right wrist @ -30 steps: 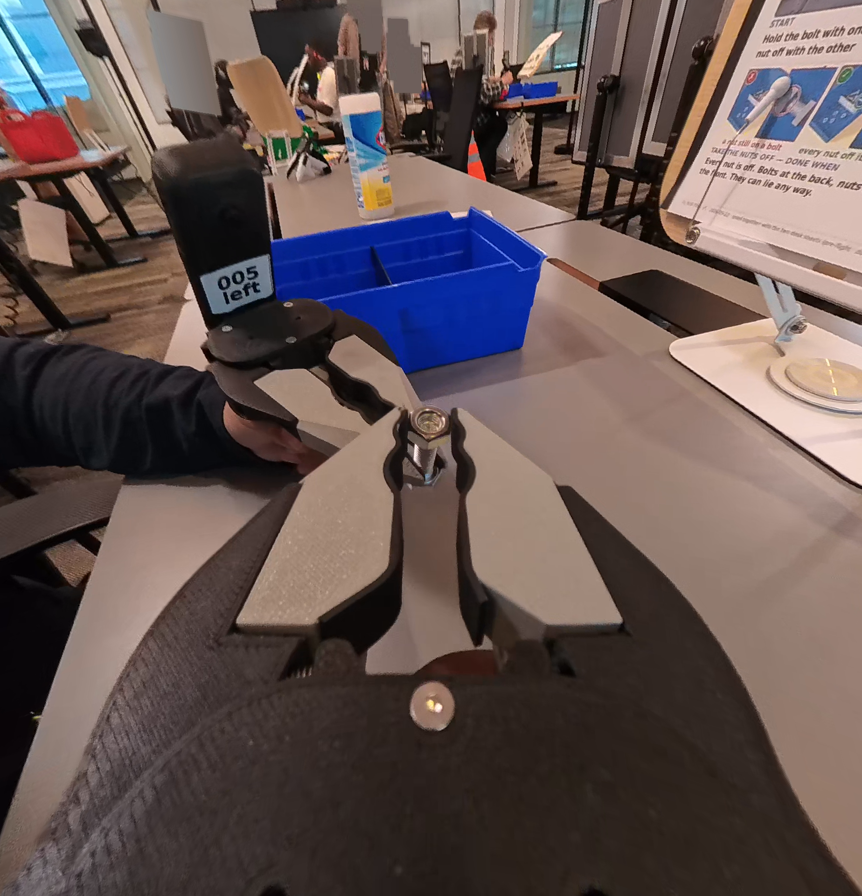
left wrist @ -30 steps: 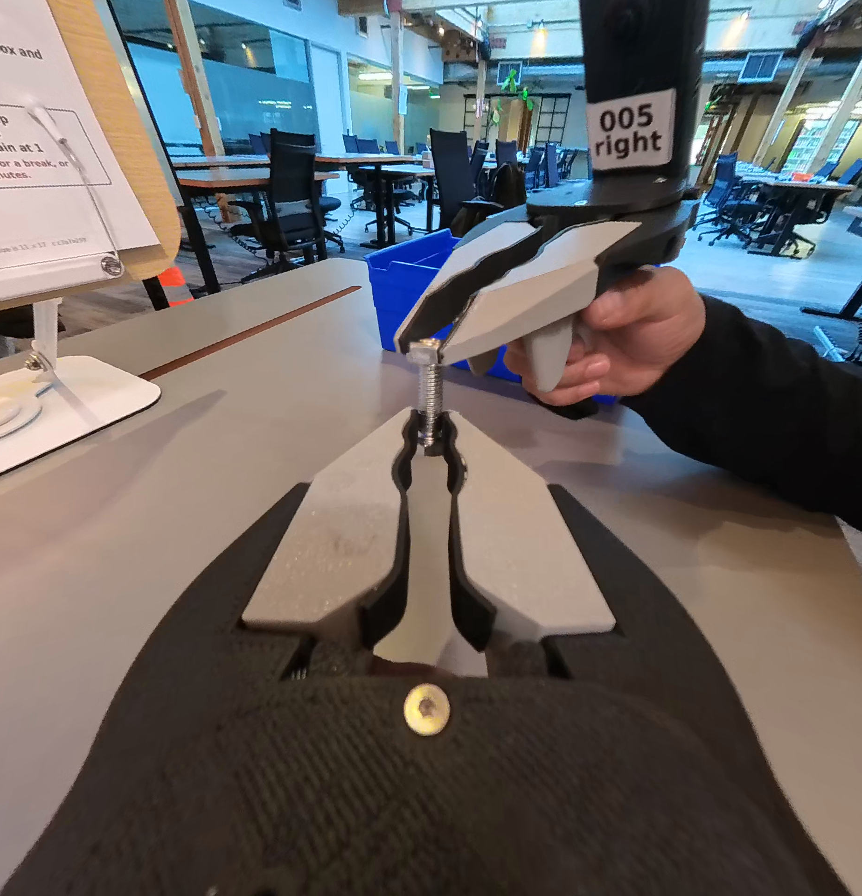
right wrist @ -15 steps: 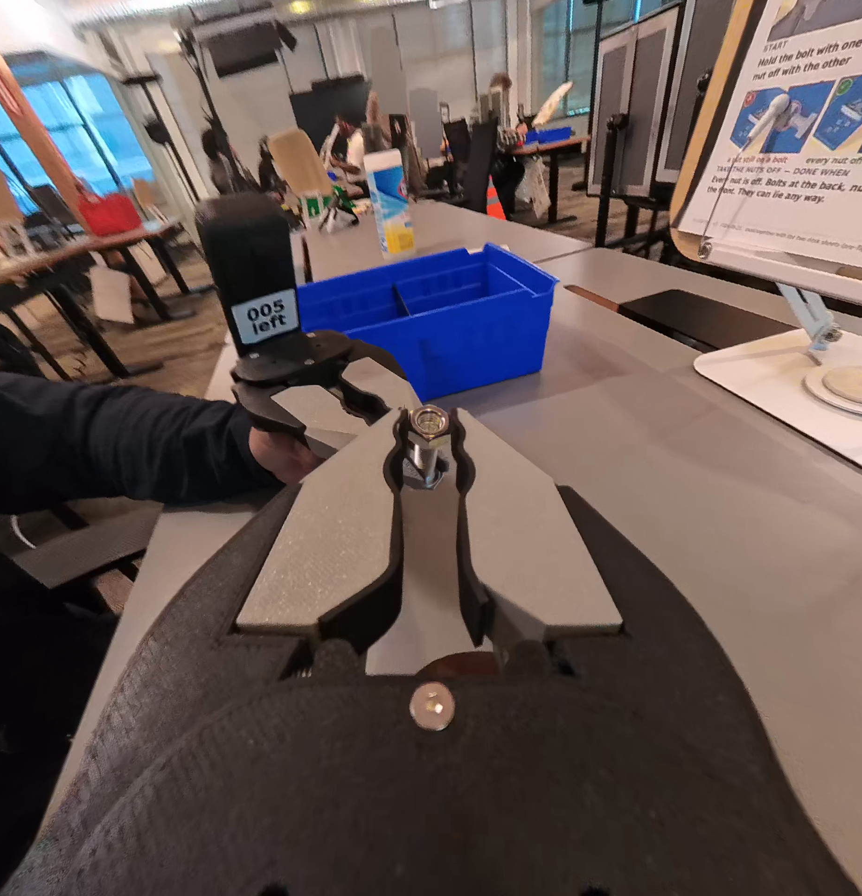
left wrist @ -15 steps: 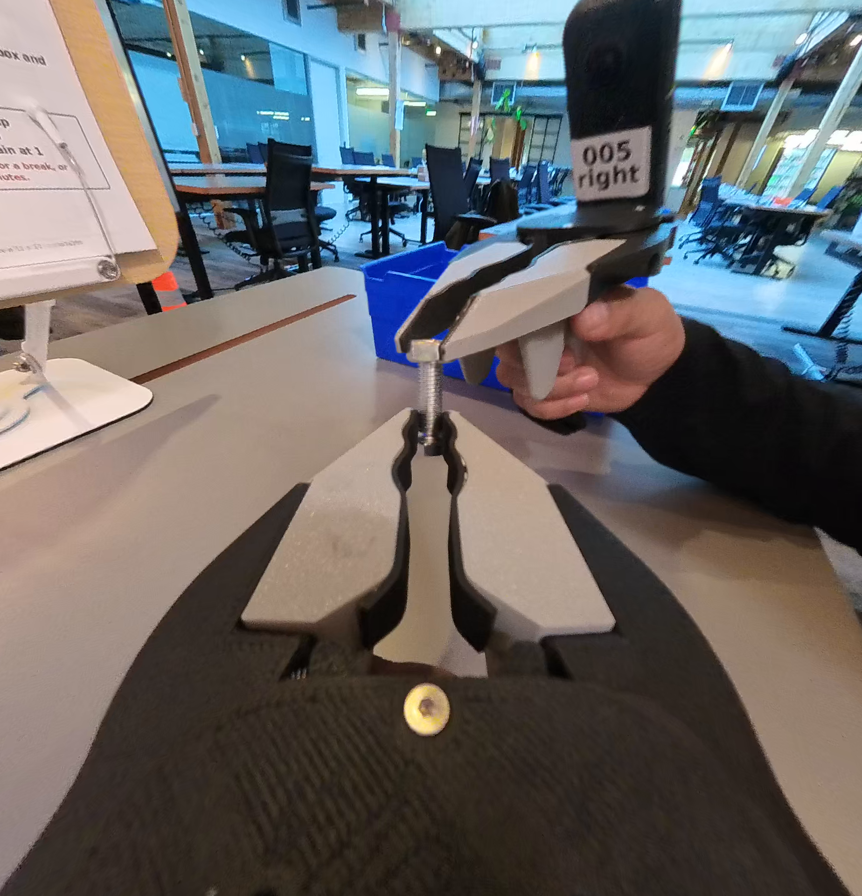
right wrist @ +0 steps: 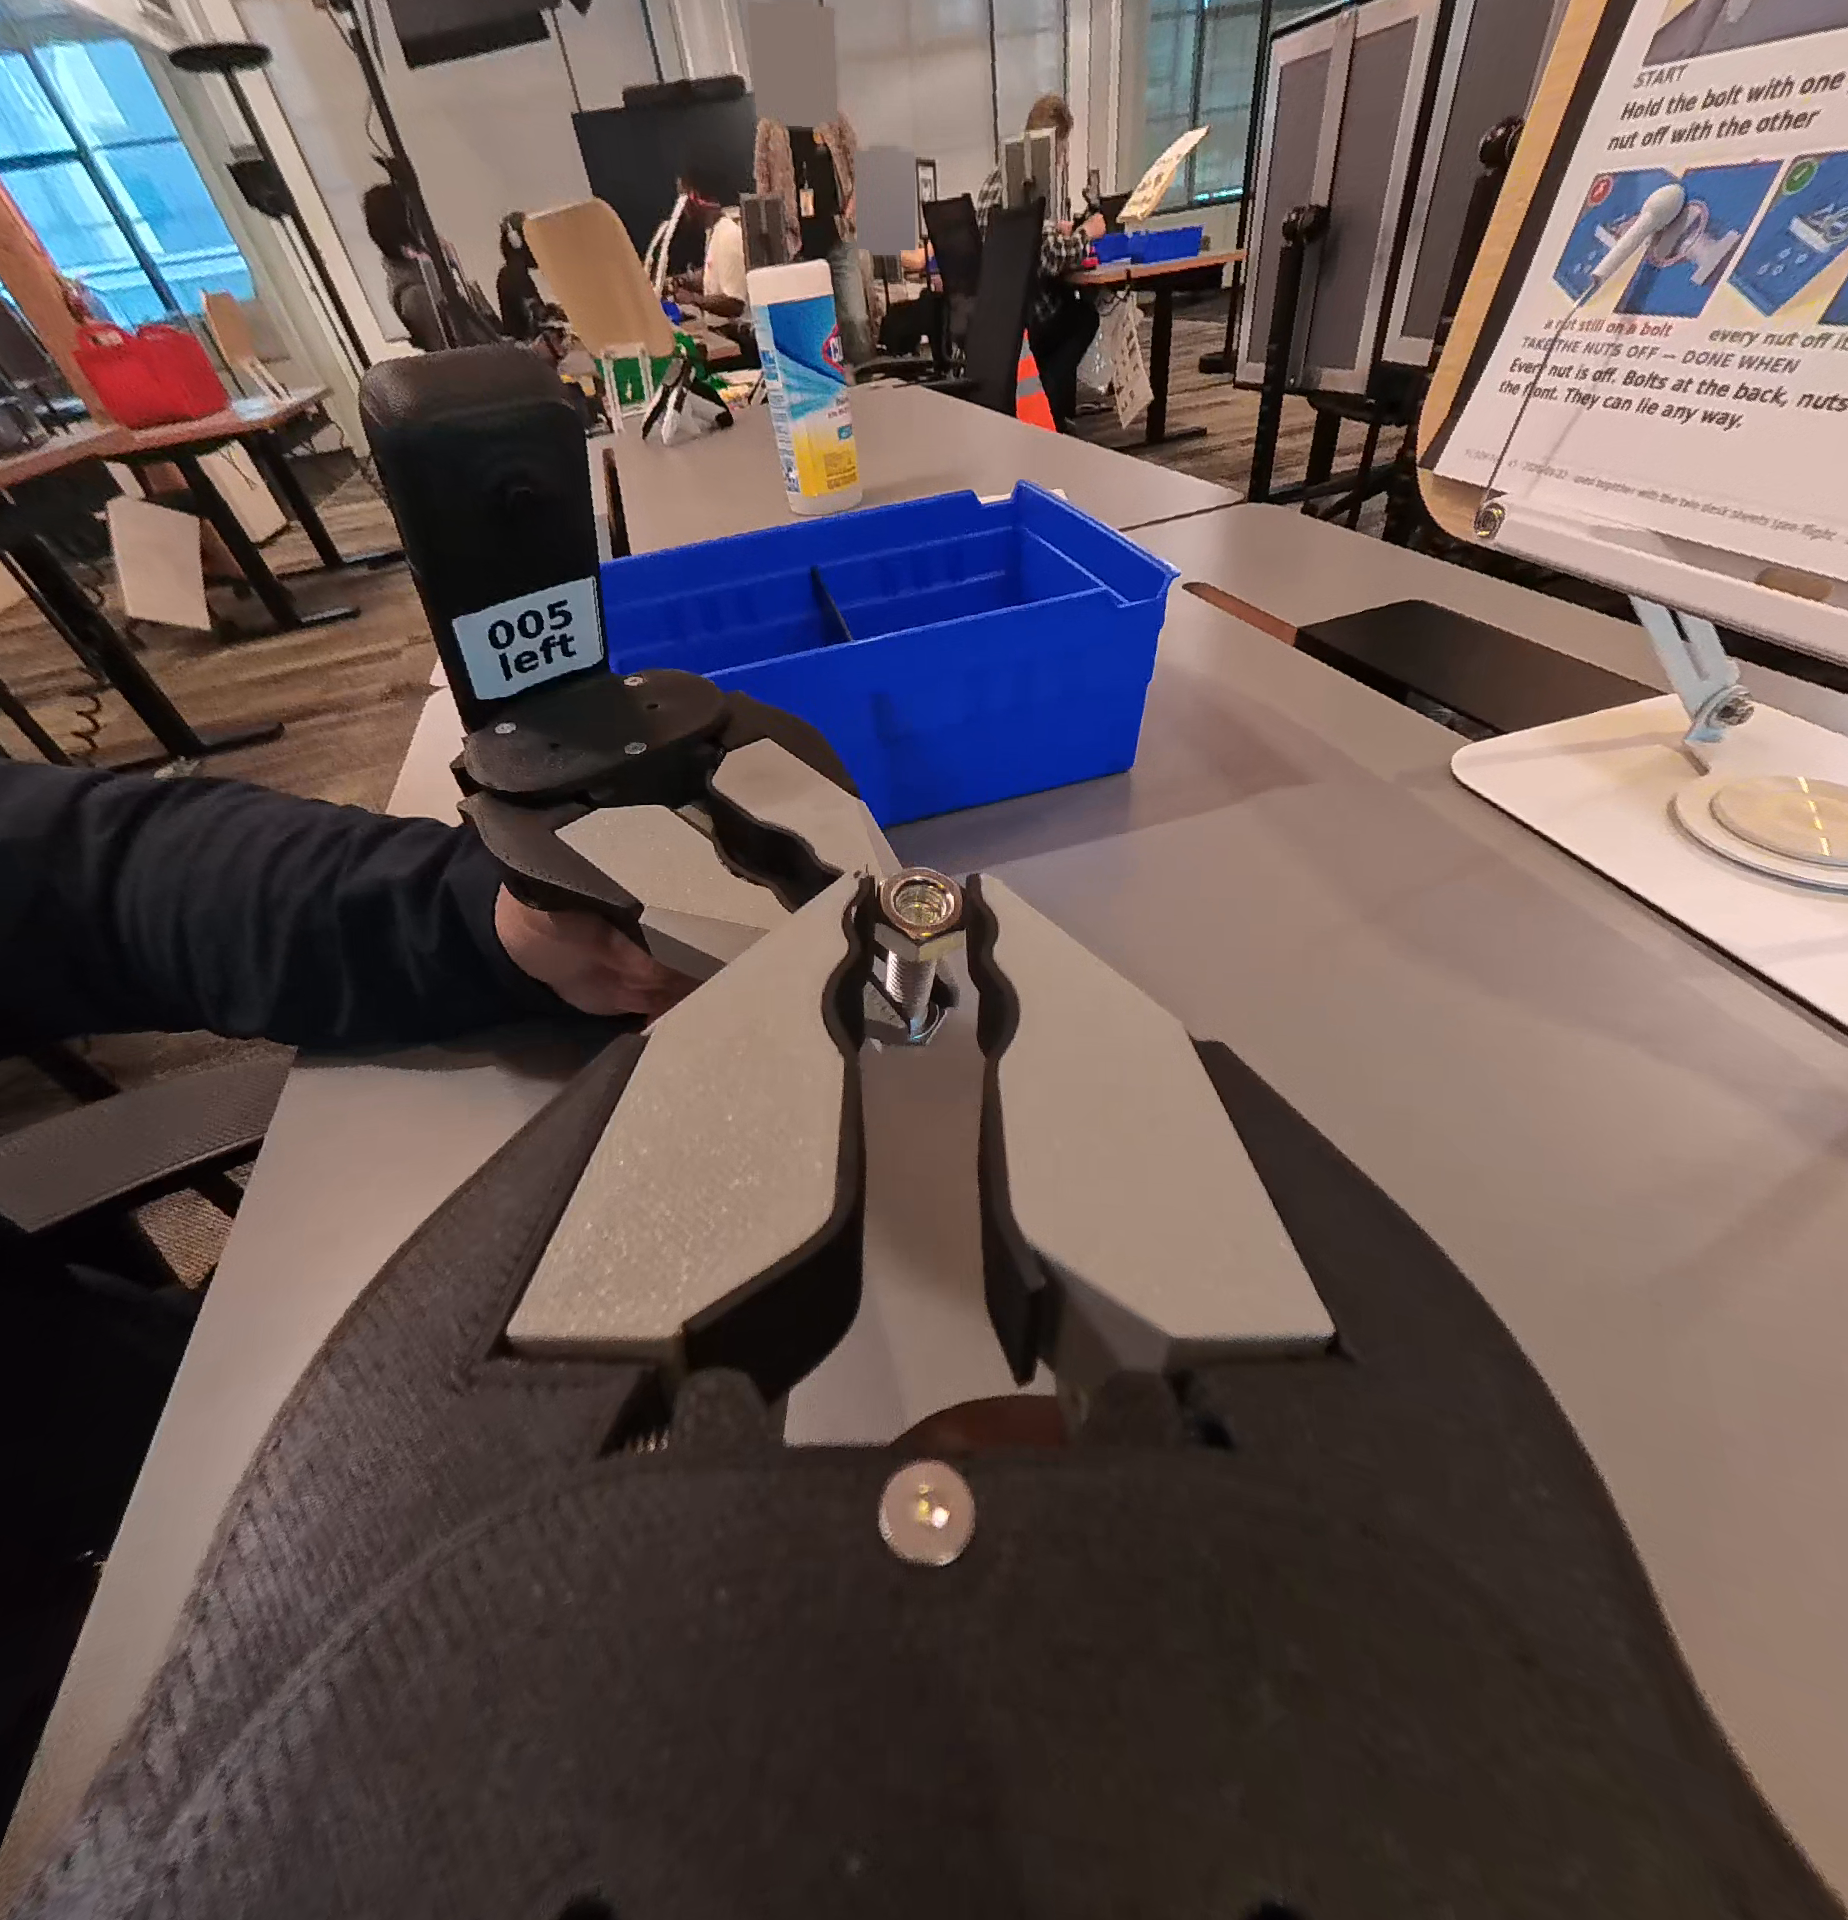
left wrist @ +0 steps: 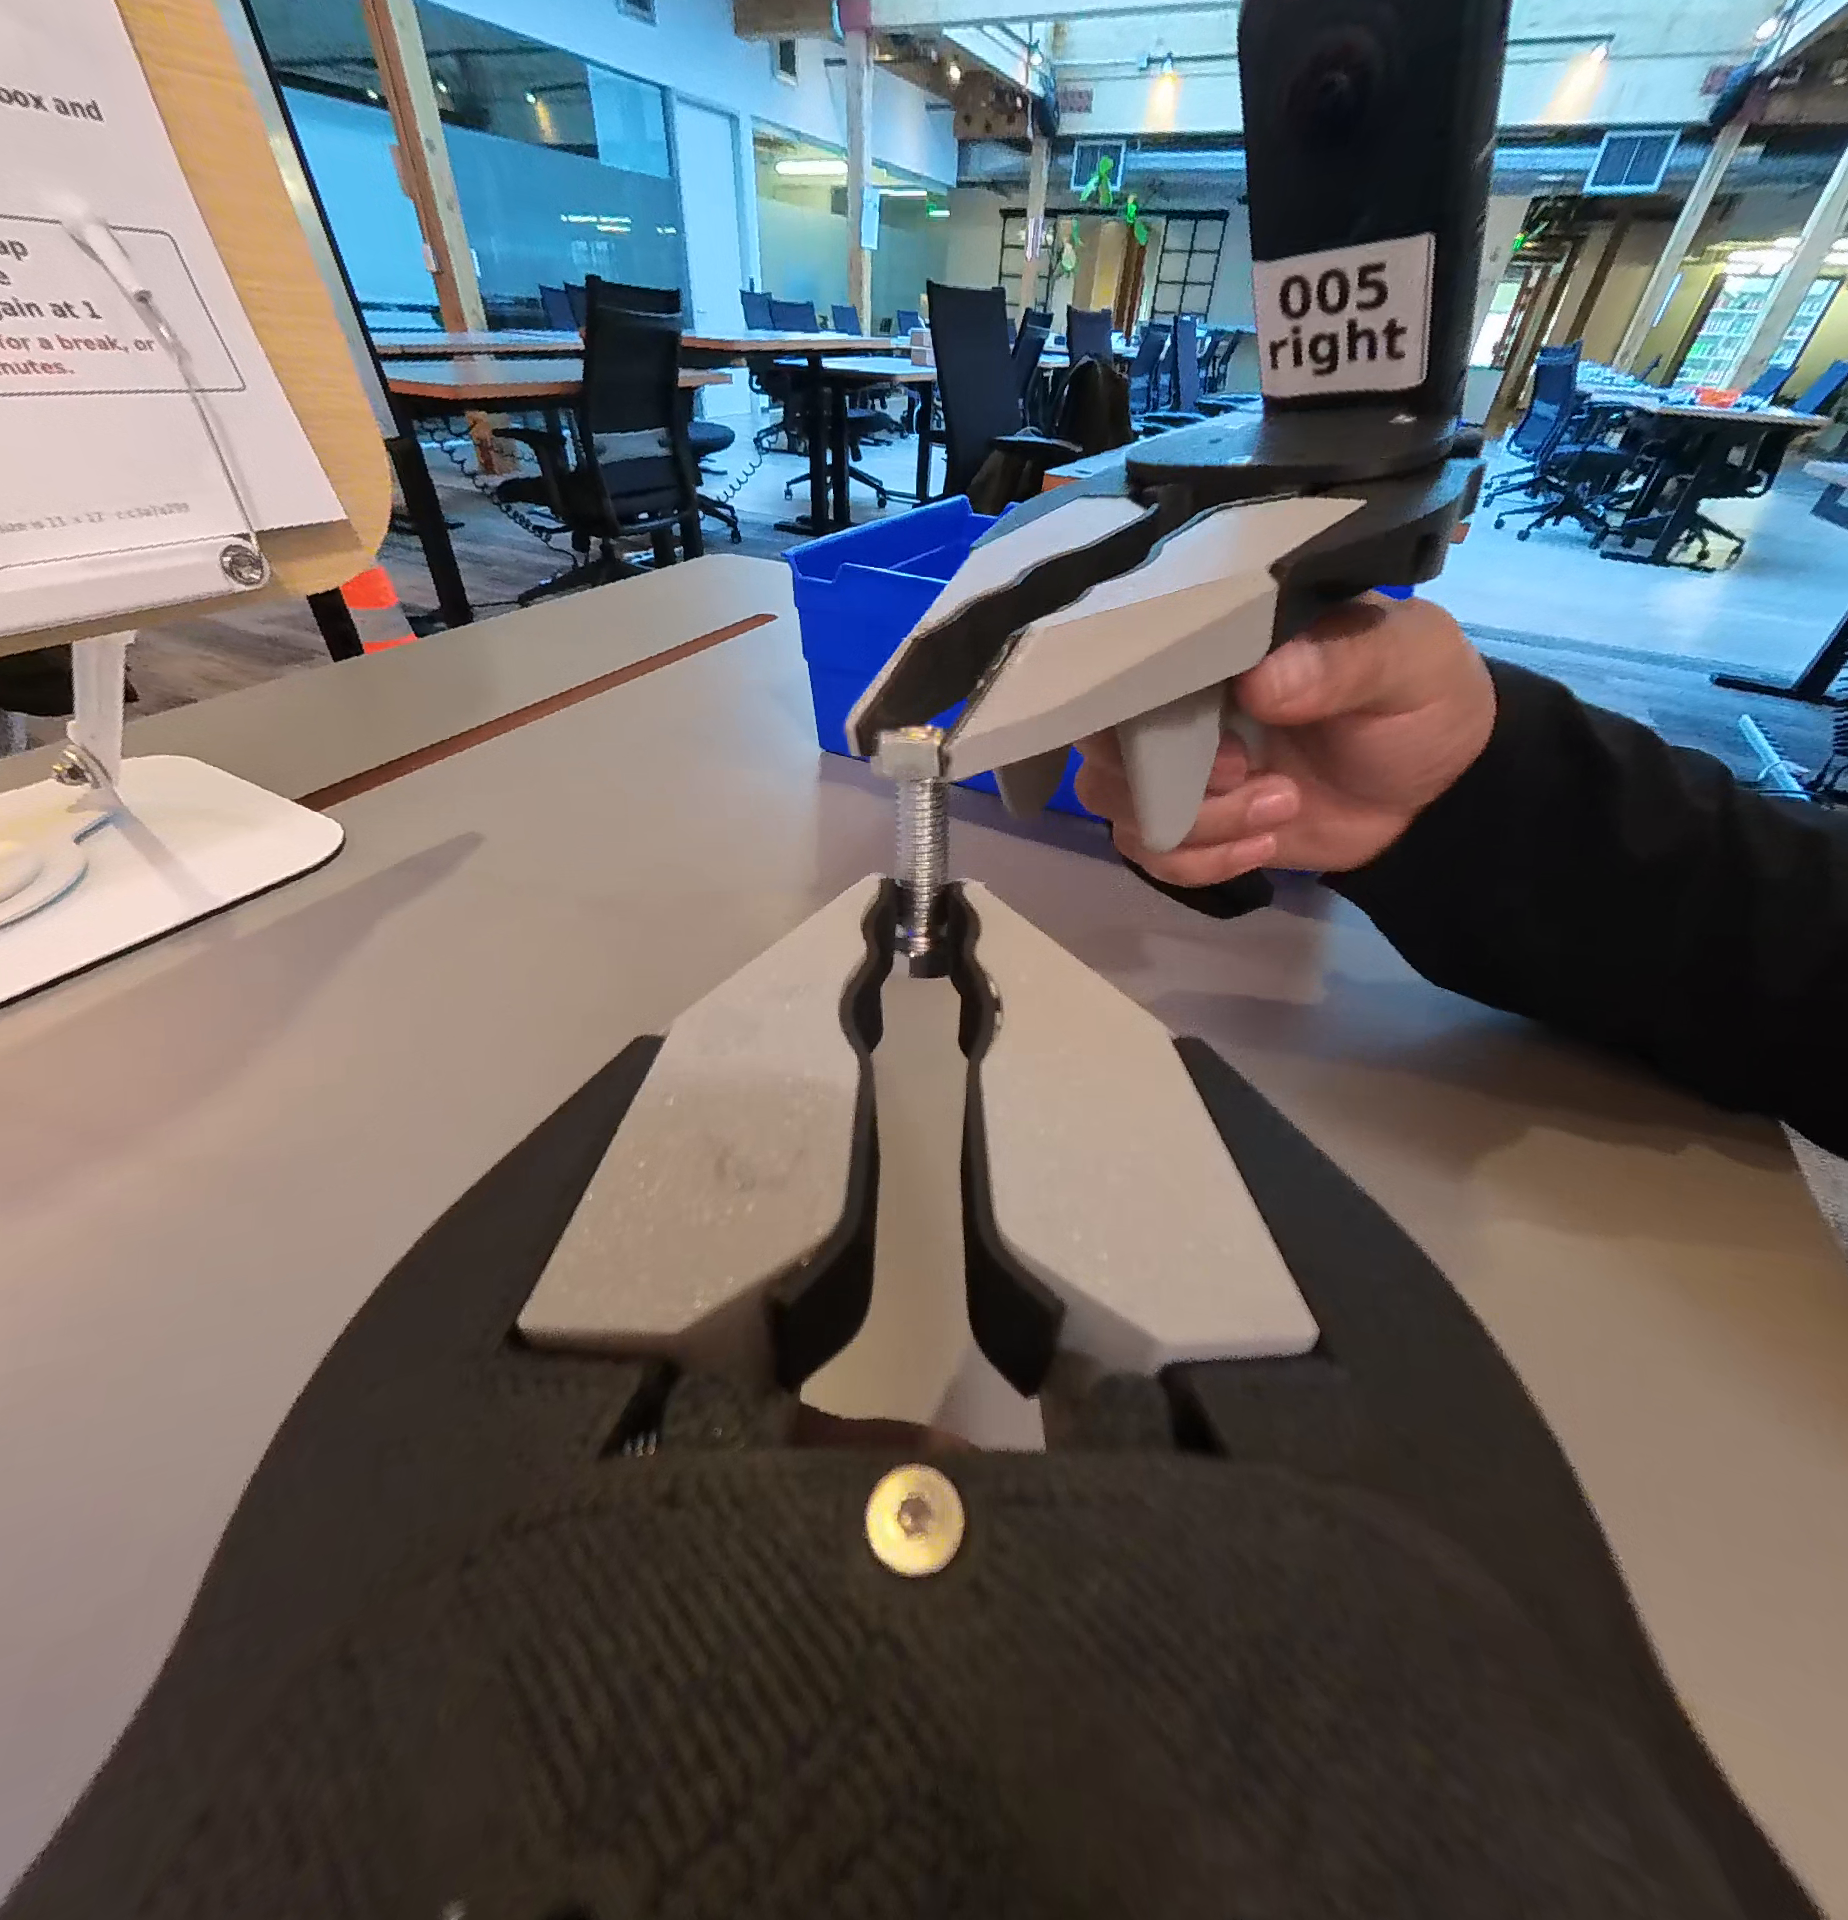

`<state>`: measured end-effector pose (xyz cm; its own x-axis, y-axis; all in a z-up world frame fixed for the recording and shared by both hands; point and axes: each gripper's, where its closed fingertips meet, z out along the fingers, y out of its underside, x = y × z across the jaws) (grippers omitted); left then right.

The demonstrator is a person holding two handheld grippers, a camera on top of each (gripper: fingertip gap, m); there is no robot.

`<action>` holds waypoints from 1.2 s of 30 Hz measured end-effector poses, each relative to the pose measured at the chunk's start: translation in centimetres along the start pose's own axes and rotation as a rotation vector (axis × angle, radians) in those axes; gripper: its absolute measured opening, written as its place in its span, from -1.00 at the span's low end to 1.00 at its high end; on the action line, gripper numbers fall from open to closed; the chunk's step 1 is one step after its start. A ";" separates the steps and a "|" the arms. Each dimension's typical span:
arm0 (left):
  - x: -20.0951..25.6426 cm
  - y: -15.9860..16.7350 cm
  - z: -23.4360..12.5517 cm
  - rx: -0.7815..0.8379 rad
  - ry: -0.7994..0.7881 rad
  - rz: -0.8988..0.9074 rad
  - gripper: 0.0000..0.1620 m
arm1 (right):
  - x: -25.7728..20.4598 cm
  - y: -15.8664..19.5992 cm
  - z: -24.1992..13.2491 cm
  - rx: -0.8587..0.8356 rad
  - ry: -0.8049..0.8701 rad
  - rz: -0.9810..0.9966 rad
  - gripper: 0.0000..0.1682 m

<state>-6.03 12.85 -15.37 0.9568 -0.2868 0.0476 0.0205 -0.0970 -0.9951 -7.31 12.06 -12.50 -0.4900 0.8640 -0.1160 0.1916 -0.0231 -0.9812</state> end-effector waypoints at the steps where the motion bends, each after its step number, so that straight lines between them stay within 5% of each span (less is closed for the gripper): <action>1: 0.0 0.0 0.0 0.000 0.000 -0.001 -0.92 | 0.0 0.0 0.0 -0.002 0.000 0.002 -0.83; 28: 0.0 -0.1 0.0 0.006 0.011 -0.018 -0.92 | 0.0 -0.1 0.0 0.015 0.000 -0.002 -0.83; 36: 0.0 -0.2 -0.1 0.016 0.014 -0.021 -0.91 | -0.1 -2.0 -1.4 0.137 -0.042 0.049 -0.73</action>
<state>-6.04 12.77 -15.12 0.9519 -0.2983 0.0700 0.0456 -0.0880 -0.9951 -6.44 12.79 -10.29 -0.5190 0.8381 -0.1681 0.0995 -0.1361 -0.9857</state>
